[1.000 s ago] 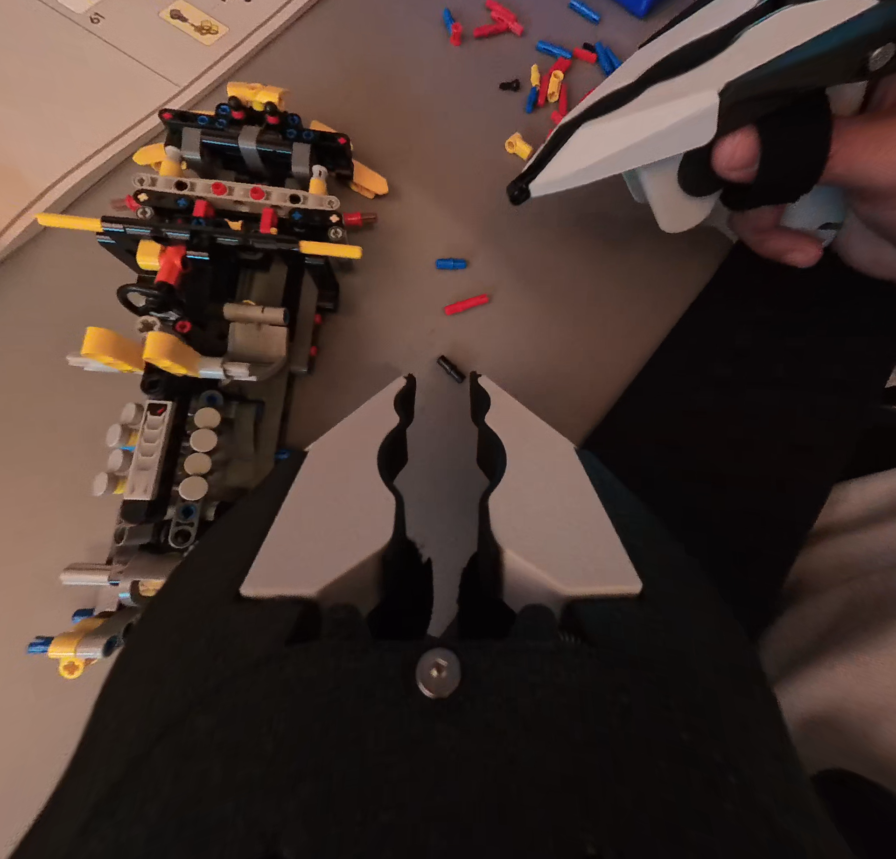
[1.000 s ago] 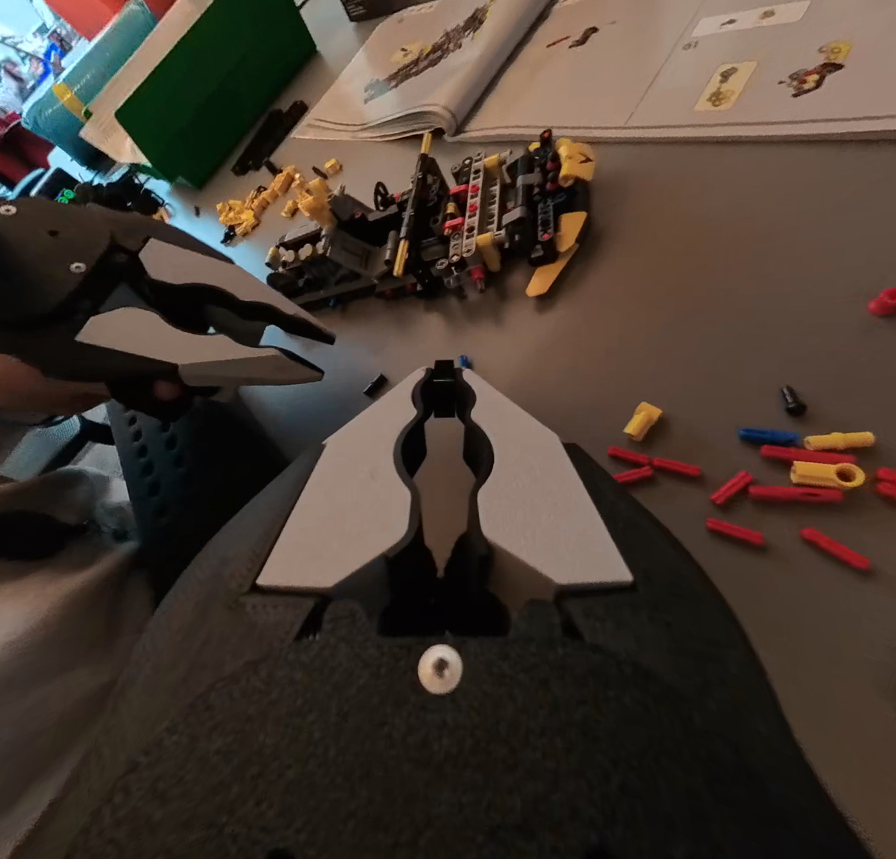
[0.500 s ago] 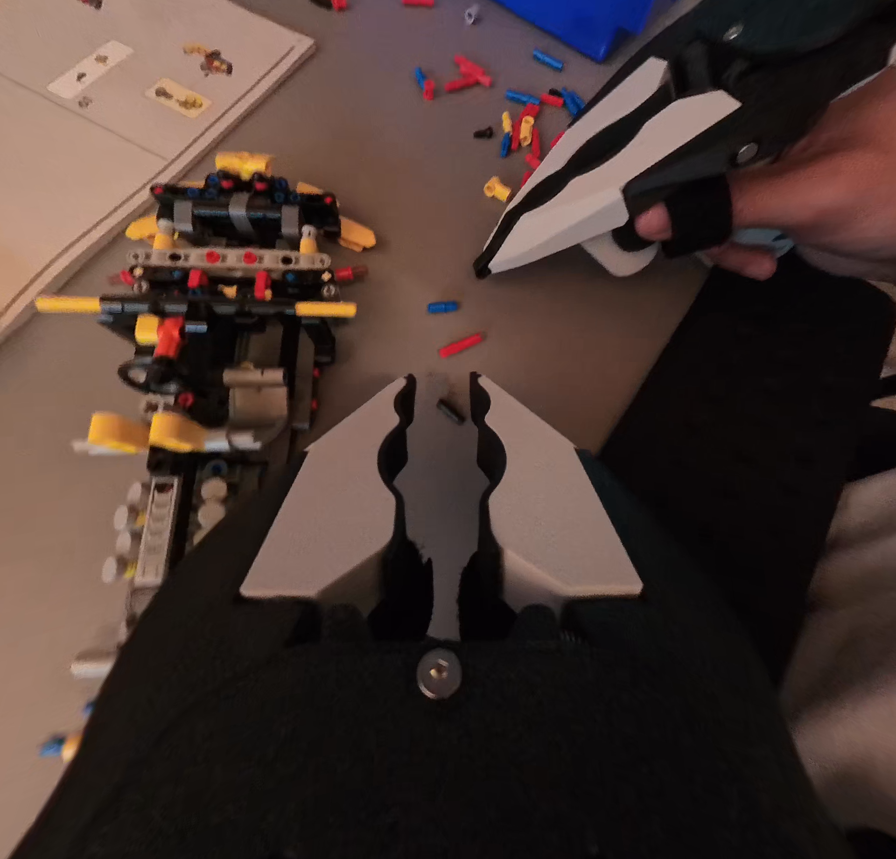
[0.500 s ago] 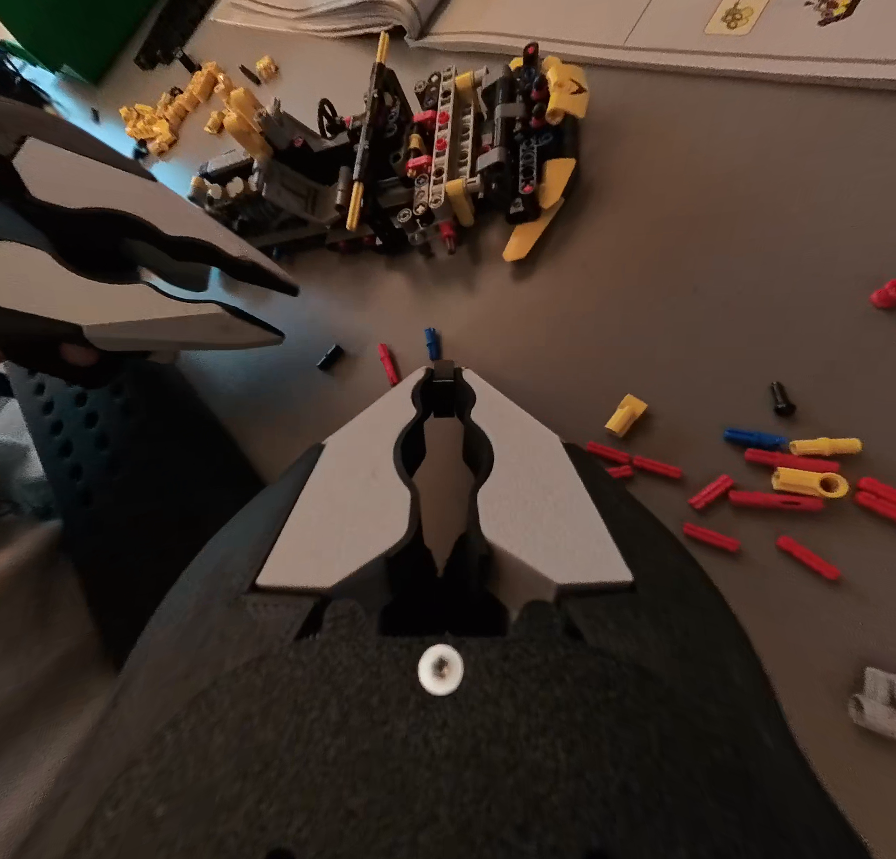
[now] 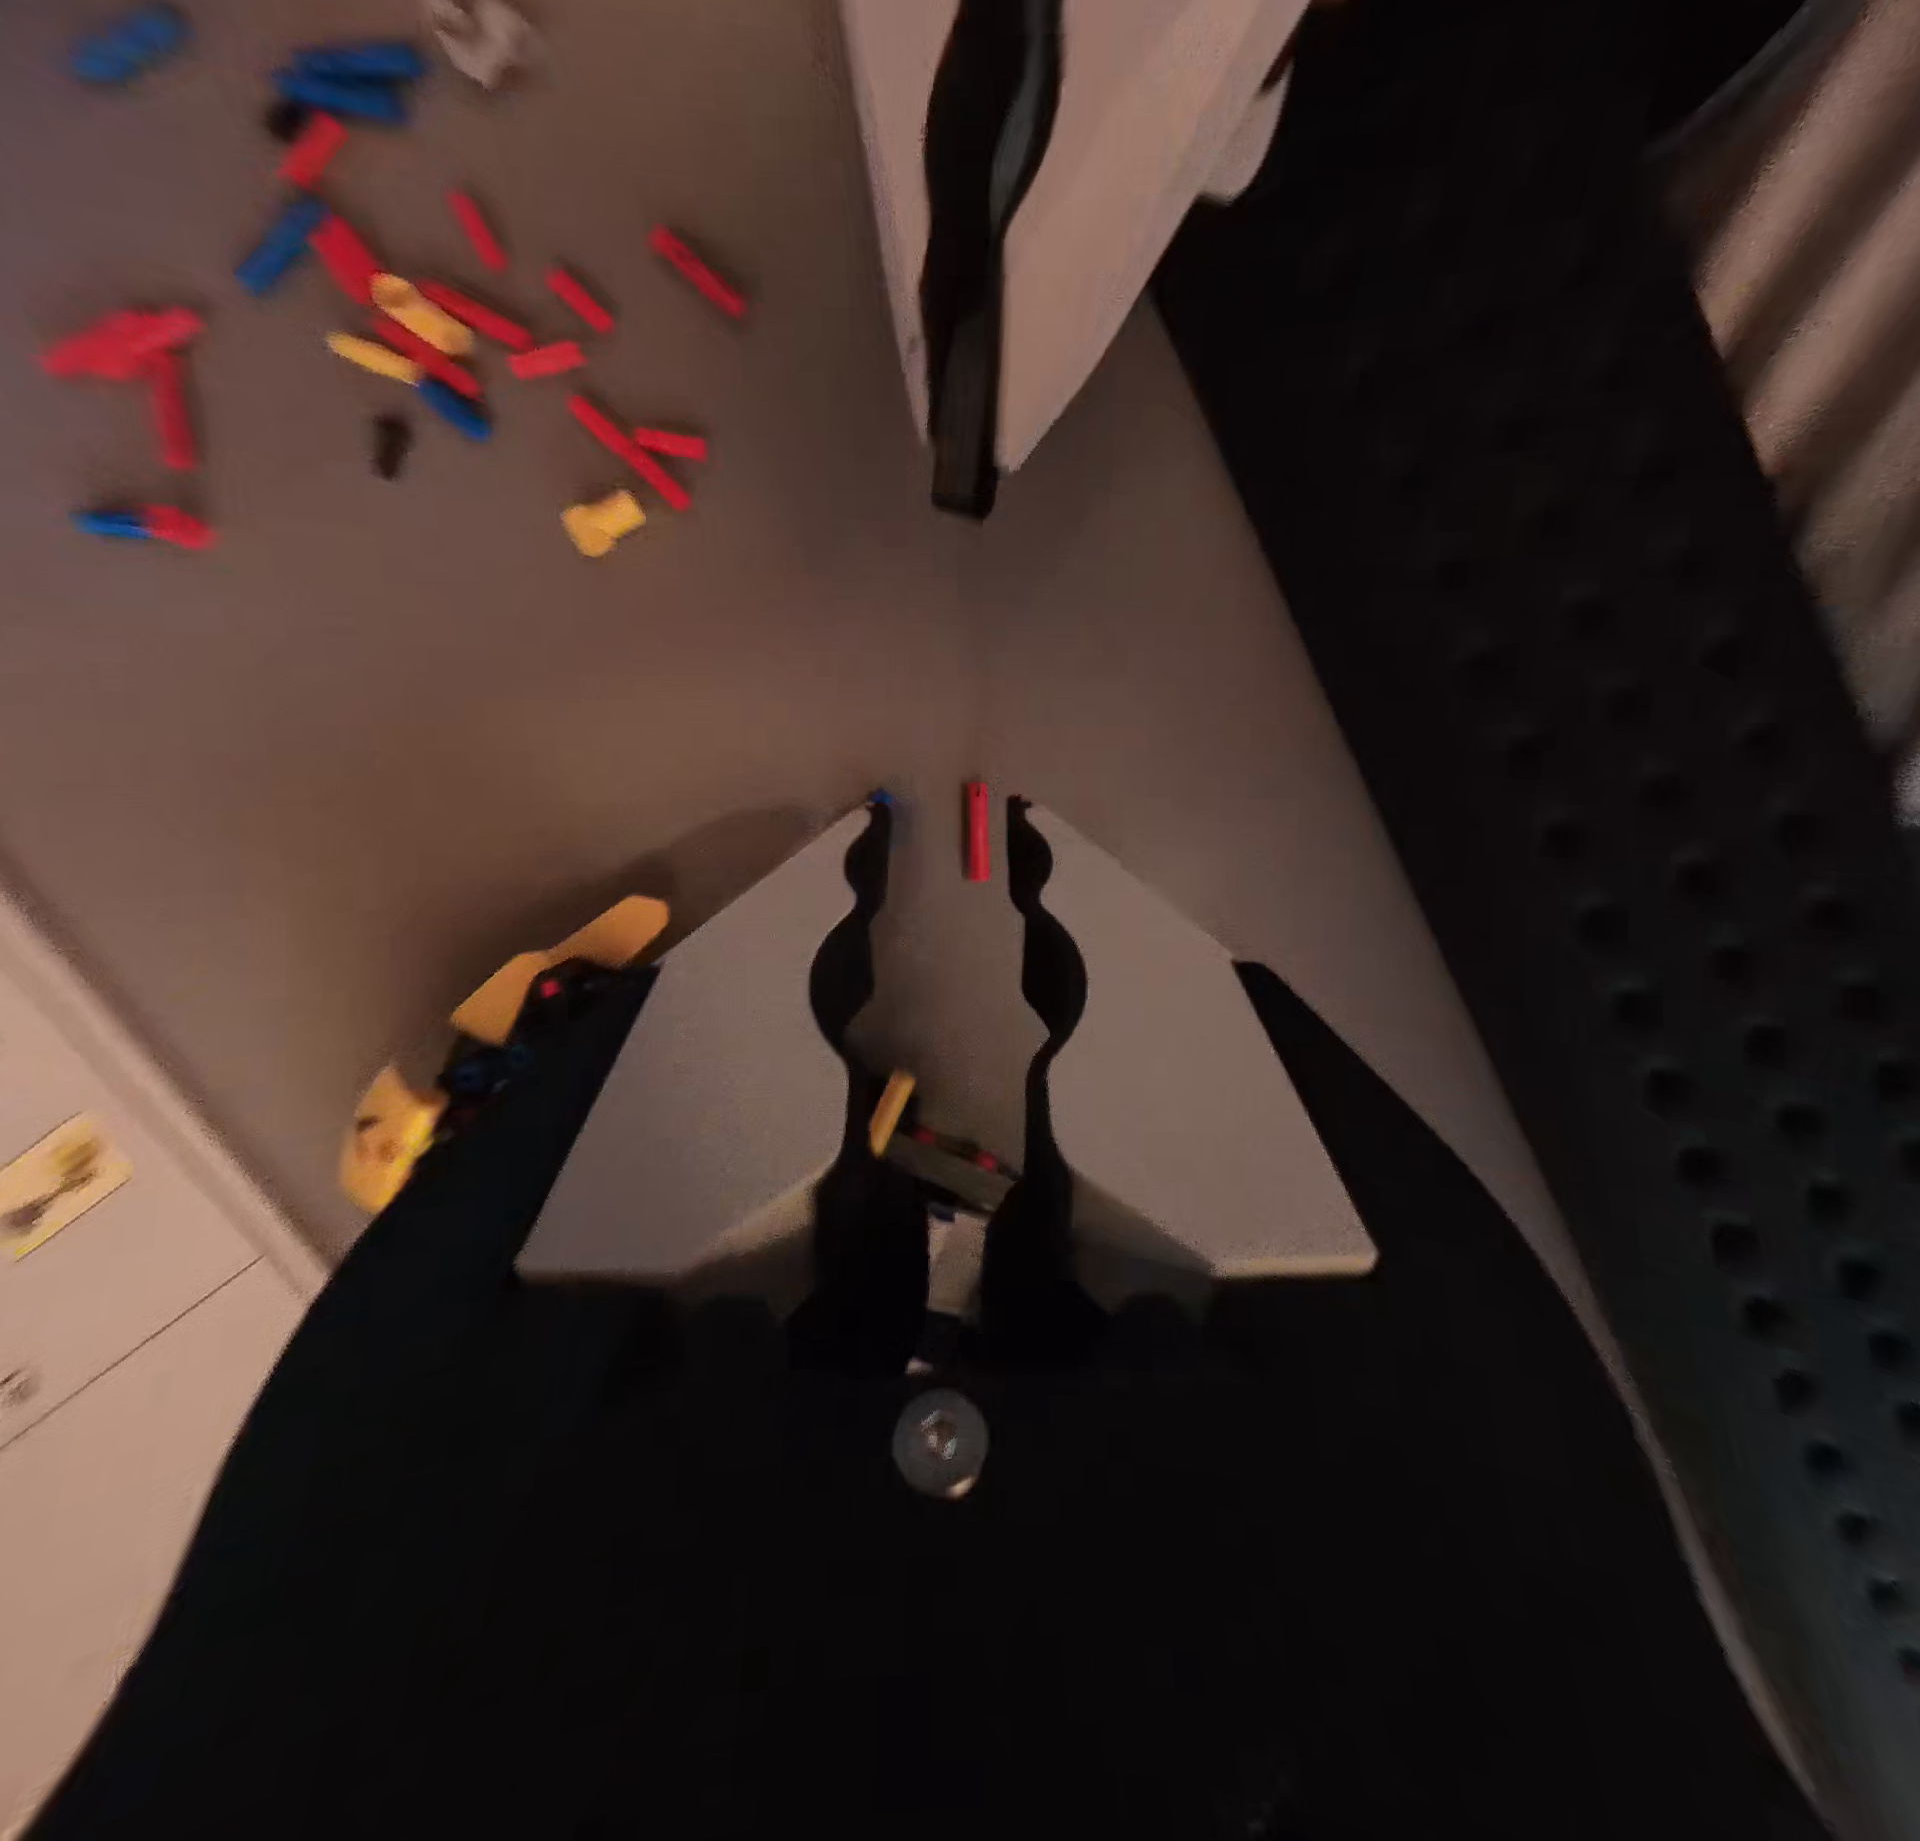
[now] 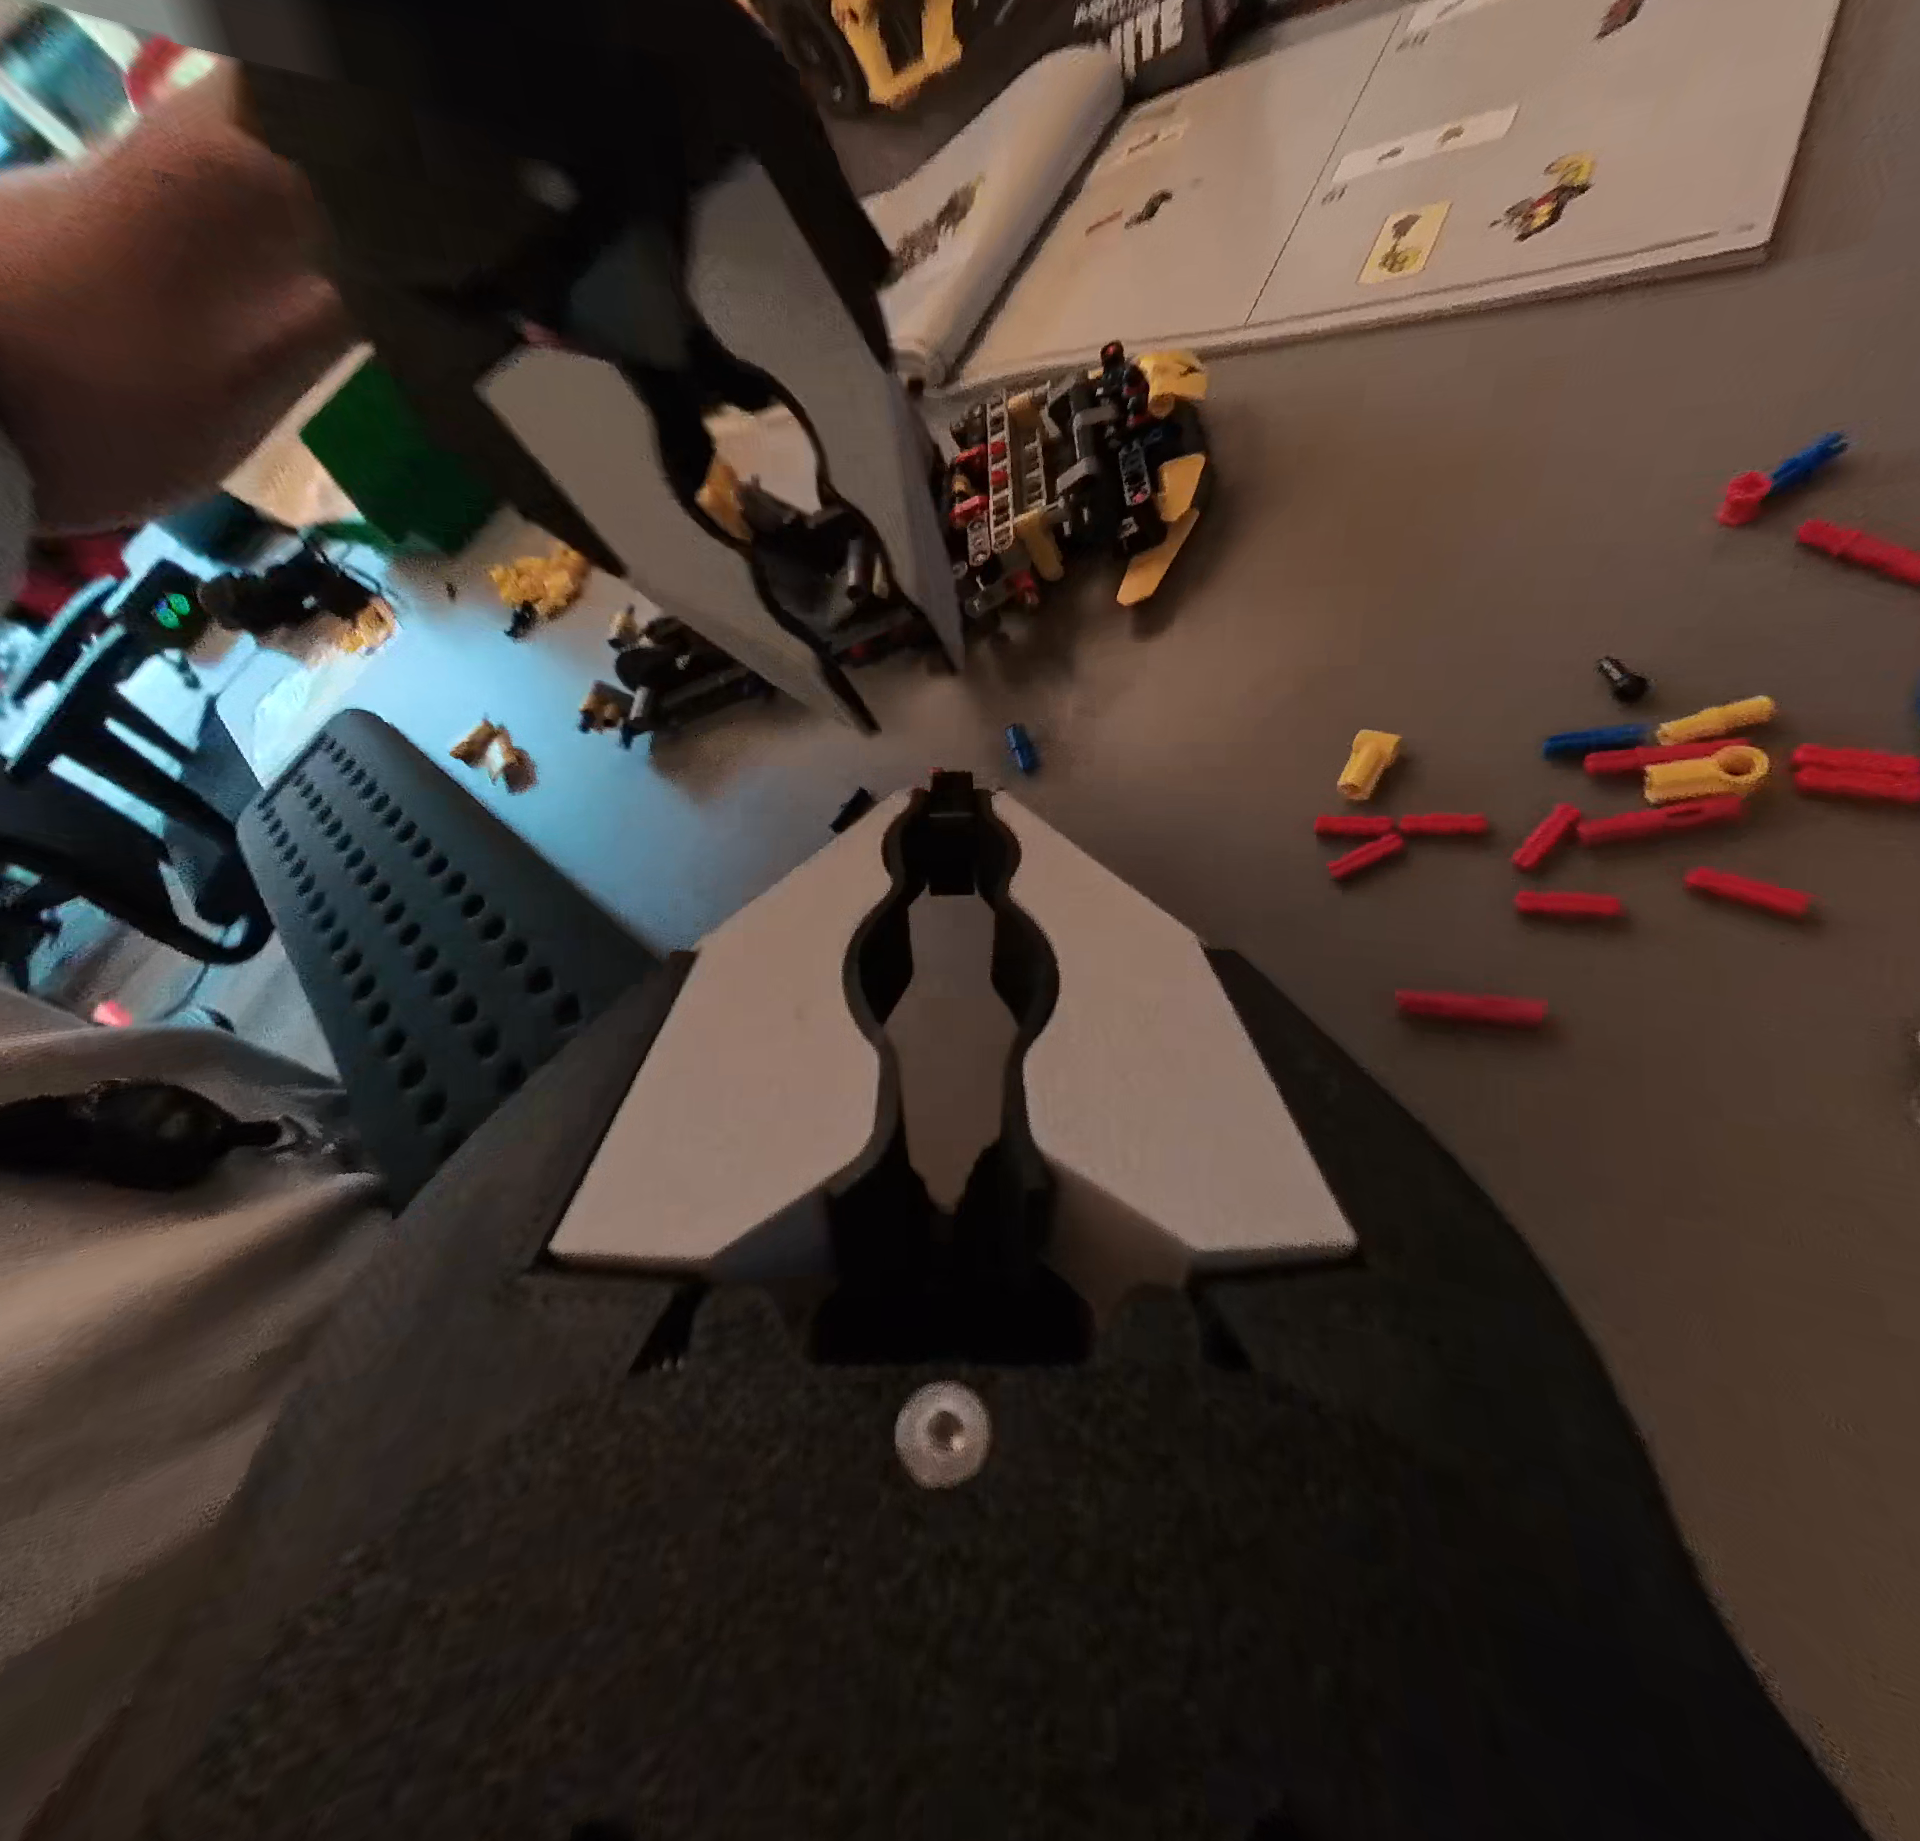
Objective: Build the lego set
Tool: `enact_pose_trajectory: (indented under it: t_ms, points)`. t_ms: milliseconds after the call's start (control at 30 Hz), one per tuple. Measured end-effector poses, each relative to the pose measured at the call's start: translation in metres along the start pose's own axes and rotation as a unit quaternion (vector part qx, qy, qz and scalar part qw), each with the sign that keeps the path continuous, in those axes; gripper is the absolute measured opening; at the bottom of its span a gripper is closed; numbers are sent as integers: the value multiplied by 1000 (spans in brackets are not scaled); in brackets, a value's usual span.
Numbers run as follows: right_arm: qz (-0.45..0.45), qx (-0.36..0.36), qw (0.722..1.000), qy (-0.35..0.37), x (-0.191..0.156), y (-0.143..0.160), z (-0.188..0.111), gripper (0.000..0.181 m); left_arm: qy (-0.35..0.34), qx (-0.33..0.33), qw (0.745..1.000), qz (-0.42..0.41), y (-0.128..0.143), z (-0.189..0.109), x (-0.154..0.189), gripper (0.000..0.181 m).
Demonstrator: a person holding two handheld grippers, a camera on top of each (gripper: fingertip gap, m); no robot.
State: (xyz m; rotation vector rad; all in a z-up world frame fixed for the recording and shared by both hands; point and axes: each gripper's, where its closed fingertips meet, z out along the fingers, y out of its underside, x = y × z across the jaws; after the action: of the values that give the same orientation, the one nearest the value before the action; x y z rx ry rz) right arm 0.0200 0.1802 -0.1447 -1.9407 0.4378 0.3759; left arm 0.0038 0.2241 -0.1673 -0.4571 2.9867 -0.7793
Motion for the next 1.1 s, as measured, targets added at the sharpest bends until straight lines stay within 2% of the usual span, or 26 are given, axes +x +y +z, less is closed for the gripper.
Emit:
enact_pose_trajectory:
  t_ms: [33,233,433,500,567,700,833,900,967,1000,1100]
  points:
    - [2,13,1000,5,-1,-1,-6,7,17,-12,1000,-7,1,6,-1,23]
    - [27,62,998,5,-8,2,-27,7,-10,-47,999,-1,11,26,-20,20]
    - [44,57,997,-30,-12,3,-28,7,-19,-79,997,-2,26,29,-22,12]
    - [45,49,997,-28,-11,4,-26,7,-24,-66,997,5,24,31,-21,1]
    - [49,47,998,-20,-7,4,-25,7,-25,-52,998,7,19,34,-17,1]
    - [86,61,994,22,11,-1,-25,7,-71,-20,997,7,9,27,-19,1]
    - [86,46,995,19,12,1,-19,7,-77,3,997,-8,4,20,-13,2]
    - [83,40,996,19,10,3,-17,7,-69,2,997,-41,3,18,-10,11]
    - [79,39,996,18,9,4,-17,7,-68,-7,990,-123,3,14,-4,25]
    - [78,40,996,17,9,4,-18,7,-66,10,985,-157,-4,11,5,25]
    - [84,44,995,16,10,3,-18,7,-138,76,951,-264,-11,9,14,25]
